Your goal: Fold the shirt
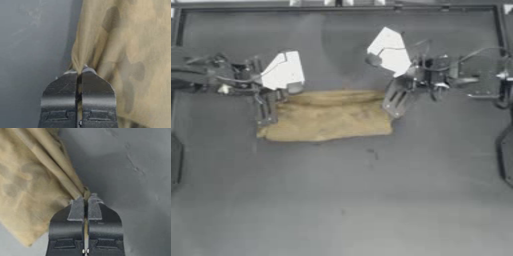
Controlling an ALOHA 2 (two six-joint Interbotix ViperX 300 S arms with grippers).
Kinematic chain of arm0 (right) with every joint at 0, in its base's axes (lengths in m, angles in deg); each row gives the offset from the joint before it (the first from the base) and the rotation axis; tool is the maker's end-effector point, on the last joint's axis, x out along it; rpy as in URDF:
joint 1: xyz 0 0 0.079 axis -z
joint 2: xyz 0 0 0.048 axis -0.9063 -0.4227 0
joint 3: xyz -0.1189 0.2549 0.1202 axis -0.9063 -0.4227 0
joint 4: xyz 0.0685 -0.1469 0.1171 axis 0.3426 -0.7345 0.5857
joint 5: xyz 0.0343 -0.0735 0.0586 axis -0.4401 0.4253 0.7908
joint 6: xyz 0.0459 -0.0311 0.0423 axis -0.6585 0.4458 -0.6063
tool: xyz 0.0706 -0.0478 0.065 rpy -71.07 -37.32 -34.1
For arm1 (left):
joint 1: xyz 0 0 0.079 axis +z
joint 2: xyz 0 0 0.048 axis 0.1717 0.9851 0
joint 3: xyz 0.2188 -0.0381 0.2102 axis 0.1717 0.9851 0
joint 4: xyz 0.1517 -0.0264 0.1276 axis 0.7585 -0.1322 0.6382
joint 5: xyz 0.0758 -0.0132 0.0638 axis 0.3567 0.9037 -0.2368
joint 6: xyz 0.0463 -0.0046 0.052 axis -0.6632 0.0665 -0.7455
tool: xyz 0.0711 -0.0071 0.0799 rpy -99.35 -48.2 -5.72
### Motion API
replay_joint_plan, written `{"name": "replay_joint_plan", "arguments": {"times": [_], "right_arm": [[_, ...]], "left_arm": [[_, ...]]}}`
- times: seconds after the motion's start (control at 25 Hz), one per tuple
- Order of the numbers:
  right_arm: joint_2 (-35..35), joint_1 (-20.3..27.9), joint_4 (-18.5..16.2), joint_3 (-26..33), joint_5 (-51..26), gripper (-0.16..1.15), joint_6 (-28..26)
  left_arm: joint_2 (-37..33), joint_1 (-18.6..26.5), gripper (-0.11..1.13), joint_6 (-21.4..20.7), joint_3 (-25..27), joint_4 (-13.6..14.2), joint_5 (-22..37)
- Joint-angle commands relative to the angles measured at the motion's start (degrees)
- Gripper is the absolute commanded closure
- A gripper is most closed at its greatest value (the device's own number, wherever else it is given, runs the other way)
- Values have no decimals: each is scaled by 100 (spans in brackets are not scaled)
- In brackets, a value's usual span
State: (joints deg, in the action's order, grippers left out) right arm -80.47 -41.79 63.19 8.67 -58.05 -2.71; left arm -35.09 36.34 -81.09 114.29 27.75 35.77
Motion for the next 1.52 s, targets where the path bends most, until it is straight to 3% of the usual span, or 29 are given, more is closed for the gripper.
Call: {"name": "replay_joint_plan", "arguments": {"times": [0.04,0.2,0.36,0.44,0.56,0.64,0.84,1.12,1.4,1.52], "right_arm": [[-35,141,-26,26,97,92,26],[-105,158,9,9,246,91,26],[-114,176,70,-62,650,82,26],[-114,185,141,-97,668,63,35],[-114,176,457,-149,659,12,97],[-97,185,650,-132,659,-13,185],[62,185,826,26,633,7,281],[352,185,932,167,404,6,281],[870,185,1714,-26,422,6,202],[1063,193,2347,-237,448,6,88]], "left_arm": [[141,97,84,0,-185,9,0],[211,158,65,35,-255,-26,0],[97,167,48,44,-290,-193,35],[0,176,41,35,-281,-281,53],[-123,167,32,35,-281,-343,62],[-193,167,28,35,-299,-360,88],[-404,167,25,18,-316,-360,141],[-870,167,25,0,-316,-334,141],[-1345,-35,26,0,-316,-334,-9],[-1406,-167,26,0,-316,-334,-141]]}}
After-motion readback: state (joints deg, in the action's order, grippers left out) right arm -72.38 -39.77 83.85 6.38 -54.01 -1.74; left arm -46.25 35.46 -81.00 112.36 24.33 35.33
